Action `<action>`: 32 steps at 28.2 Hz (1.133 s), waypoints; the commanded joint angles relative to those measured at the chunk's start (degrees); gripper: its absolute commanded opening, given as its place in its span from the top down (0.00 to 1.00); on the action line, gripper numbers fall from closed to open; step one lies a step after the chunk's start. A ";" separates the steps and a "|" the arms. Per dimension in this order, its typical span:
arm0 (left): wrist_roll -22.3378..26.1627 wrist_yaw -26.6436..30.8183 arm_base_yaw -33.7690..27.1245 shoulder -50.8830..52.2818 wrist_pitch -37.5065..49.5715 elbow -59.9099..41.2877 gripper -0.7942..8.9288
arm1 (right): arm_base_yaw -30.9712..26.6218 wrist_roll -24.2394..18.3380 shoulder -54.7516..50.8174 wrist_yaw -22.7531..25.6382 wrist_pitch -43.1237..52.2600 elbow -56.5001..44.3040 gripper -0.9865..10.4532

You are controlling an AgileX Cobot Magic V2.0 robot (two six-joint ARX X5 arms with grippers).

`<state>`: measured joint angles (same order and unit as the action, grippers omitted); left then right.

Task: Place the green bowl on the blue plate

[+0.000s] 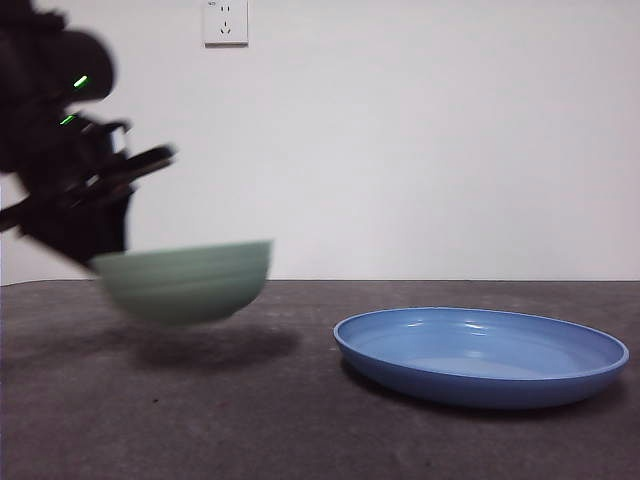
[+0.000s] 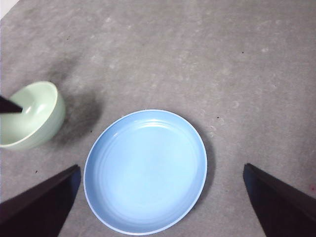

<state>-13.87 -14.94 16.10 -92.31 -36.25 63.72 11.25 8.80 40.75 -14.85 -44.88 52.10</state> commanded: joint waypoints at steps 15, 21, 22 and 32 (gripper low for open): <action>-4.90 3.39 24.30 -18.78 -3.43 29.24 0.91 | 1.07 -0.66 0.39 -0.09 0.24 1.05 0.45; -4.85 3.41 27.89 -27.61 -4.07 35.10 0.91 | 1.07 -0.66 0.39 -0.11 0.17 1.05 0.45; -4.87 3.43 27.96 -28.24 -4.00 35.32 0.91 | 1.07 -0.66 0.39 -0.11 0.15 1.05 0.45; -3.13 5.77 28.46 -28.74 -4.83 35.32 0.85 | 1.07 -0.68 0.39 -0.09 0.00 1.05 0.45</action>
<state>-17.50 -9.26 43.77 -120.03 -41.52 97.34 12.01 8.78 40.75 -14.87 -45.17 52.10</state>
